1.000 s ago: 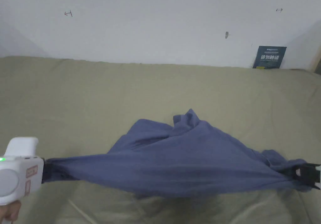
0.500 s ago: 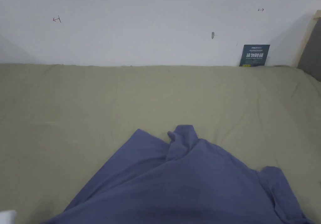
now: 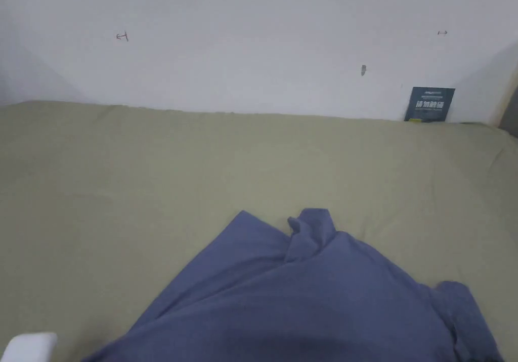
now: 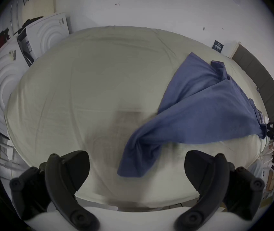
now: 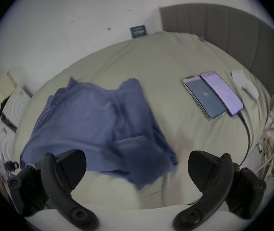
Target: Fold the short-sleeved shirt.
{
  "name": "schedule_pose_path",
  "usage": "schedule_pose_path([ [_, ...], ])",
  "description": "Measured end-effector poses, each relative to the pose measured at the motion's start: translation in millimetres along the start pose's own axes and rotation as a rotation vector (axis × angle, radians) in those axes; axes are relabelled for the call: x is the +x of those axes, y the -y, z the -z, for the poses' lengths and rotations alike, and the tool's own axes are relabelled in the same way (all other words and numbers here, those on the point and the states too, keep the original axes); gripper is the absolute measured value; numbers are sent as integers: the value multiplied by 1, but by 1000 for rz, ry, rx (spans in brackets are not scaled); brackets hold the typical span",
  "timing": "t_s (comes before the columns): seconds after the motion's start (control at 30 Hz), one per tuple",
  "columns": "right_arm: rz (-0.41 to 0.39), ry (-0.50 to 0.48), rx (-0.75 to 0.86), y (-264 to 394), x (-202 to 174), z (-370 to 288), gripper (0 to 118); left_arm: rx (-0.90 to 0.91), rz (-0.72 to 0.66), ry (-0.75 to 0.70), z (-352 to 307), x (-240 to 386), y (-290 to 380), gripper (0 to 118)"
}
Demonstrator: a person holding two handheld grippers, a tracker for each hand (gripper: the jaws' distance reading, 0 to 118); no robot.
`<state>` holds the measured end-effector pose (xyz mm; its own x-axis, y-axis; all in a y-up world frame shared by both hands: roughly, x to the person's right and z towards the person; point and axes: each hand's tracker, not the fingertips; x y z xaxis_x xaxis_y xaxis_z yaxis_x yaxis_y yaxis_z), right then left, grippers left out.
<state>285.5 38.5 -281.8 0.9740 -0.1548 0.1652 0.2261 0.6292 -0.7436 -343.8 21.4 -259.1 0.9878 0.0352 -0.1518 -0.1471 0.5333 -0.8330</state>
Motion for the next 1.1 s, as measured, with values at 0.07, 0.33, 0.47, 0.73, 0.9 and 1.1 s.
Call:
schedule_pose_path([
  [0.07, -29, -42, 27, 3, -22, -17, 114, 42, -38, 20, -16, -4, 7, 110],
  [0.33, -91, -226, 23, 42, -88, -38, 0, 28, -86, 74, -40, -17, 43, 0],
  [0.47, -149, -225, 30, 55, -115, -43, 0, 22, -172, 93, -33, -30, 45, 12],
  [0.73, -134, -243, -20, 62, -123, -23, 0, -24, -68, 67, 1, -26, 4, 116],
  [0.9, -154, -226, -36, 66, -125, -15, 0, -37, -31, 50, 54, -7, -16, 115],
  [1.1, -181, -206, -27, 59, -126, -18, 0, -12, 22, 12, 62, -9, -16, 4],
])
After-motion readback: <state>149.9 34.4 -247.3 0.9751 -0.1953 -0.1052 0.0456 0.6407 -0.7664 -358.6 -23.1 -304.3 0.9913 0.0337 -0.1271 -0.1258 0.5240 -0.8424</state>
